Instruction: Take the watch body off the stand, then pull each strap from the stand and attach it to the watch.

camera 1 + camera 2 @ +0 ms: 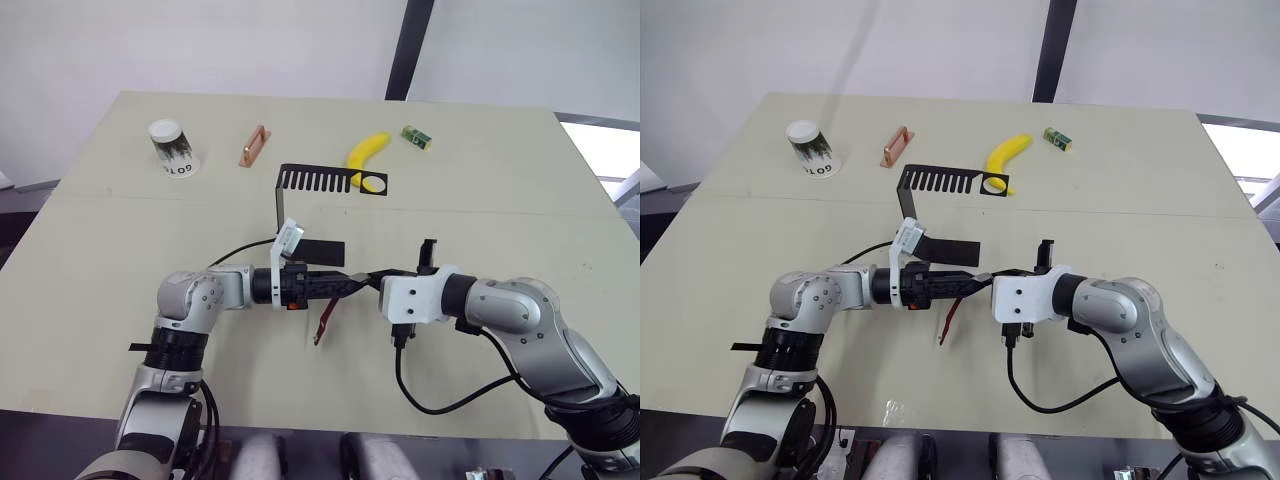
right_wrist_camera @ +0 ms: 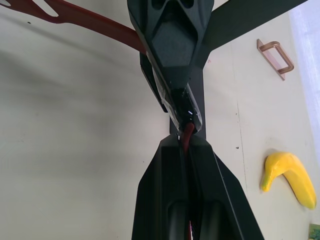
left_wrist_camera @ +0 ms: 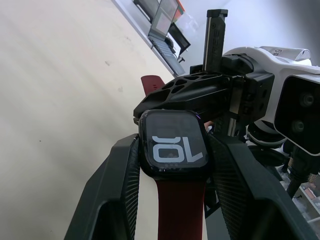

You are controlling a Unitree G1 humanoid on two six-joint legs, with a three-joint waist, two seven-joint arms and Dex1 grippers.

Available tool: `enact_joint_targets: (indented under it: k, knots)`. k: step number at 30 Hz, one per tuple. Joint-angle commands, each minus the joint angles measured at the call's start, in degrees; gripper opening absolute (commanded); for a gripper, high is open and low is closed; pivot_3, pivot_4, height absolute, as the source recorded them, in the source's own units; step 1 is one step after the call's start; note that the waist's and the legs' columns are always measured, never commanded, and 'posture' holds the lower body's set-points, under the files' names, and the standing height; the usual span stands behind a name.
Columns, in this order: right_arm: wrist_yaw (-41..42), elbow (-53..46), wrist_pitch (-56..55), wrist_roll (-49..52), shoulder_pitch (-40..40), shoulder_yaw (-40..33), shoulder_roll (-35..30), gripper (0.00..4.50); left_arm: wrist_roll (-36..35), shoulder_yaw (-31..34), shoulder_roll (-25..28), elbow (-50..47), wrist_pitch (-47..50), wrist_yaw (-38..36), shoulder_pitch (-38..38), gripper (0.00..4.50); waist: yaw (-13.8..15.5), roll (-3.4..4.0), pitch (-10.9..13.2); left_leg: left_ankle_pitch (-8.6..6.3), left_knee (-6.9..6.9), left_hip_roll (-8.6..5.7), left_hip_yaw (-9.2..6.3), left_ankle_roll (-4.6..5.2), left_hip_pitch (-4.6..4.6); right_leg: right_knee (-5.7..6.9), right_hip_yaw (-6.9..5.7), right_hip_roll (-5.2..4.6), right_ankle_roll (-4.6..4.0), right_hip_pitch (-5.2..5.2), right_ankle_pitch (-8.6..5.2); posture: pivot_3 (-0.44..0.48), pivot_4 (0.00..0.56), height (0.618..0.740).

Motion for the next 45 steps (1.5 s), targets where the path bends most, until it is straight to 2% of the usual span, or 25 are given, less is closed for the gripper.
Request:
enact_joint_targets:
  k: [1,13,16,23,31,34,41,45]
  knots:
    - [1.05,-1.76,-0.75,0.25,-0.08,0.66,-0.17,0.00,-2.47,-0.11,-1.14,-2.63,-1.09,-0.87,-1.16,1.61,0.00,0.00,0.00,0.00,0.00,0.00,0.00,0.00,0.00,0.00,0.00,0.00,0.00,0.00,0.00,0.000,0.150,0.740]
    - [0.78,-3.89,-2.43,1.74,0.20,-1.52,-0.87,0.00,-0.49,-0.35,0.50,-0.69,-3.83,-1.07,-0.88,1.61,0.00,0.00,0.00,0.00,0.00,0.00,0.00,0.00,0.00,-0.03,0.00,0.00,0.00,0.00,0.00,0.000,0.150,0.740]
    - [3.51,-5.93,-2.30,7.10,1.92,-4.92,-2.21,0.95,1.10,-1.64,2.98,-0.67,-6.52,-3.16,-1.12,1.61,0.02,0.00,0.00,0.00,-0.01,0.00,0.00,0.00,0.00,-0.08,0.00,0.01,0.00,0.00,0.00,0.000,0.150,0.740]
    - [9.87,-9.71,9.54,26.62,4.31,-15.94,-5.18,4.49,4.40,-6.16,9.23,-3.42,-13.76,-9.42,-1.28,1.61,0.06,0.00,0.00,0.00,-0.03,0.00,-0.01,0.00,0.00,-0.18,-0.01,0.00,0.00,0.04,0.00,0.000,0.150,0.740]
    - [15.95,-4.57,27.09,52.43,4.40,-30.25,-10.12,4.49,10.43,-11.47,18.18,-11.28,-27.28,-18.26,1.19,1.61,0.00,0.00,0.01,-0.01,-0.12,0.00,-0.01,0.01,0.00,-0.38,0.00,0.01,0.00,0.08,0.00,0.000,0.150,0.740]
    - [16.58,-3.91,30.63,58.50,4.60,-32.22,-11.84,4.49,13.36,-12.80,20.05,-13.20,-33.40,-20.11,2.59,1.61,0.13,0.01,0.01,-0.01,-0.17,0.00,-0.01,0.02,0.01,-0.40,0.01,0.00,0.00,0.08,0.00,0.000,0.150,0.740]
    - [16.81,-4.41,30.03,61.31,8.18,-31.57,-14.27,4.49,25.85,-16.82,25.29,-14.70,-54.41,-22.80,8.97,1.61,0.12,0.01,0.01,-0.05,-0.22,0.00,0.01,0.09,-0.01,-0.55,0.03,0.01,0.00,0.10,0.00,0.000,0.150,0.740]
    - [16.41,-5.46,28.12,60.09,10.54,-30.65,-14.37,4.49,27.96,-16.64,25.29,-14.12,-56.33,-21.28,10.72,1.61,0.17,0.01,0.01,-0.07,-0.22,0.01,0.01,0.13,-0.03,-0.58,0.03,0.00,0.00,0.10,0.00,0.000,0.150,0.740]
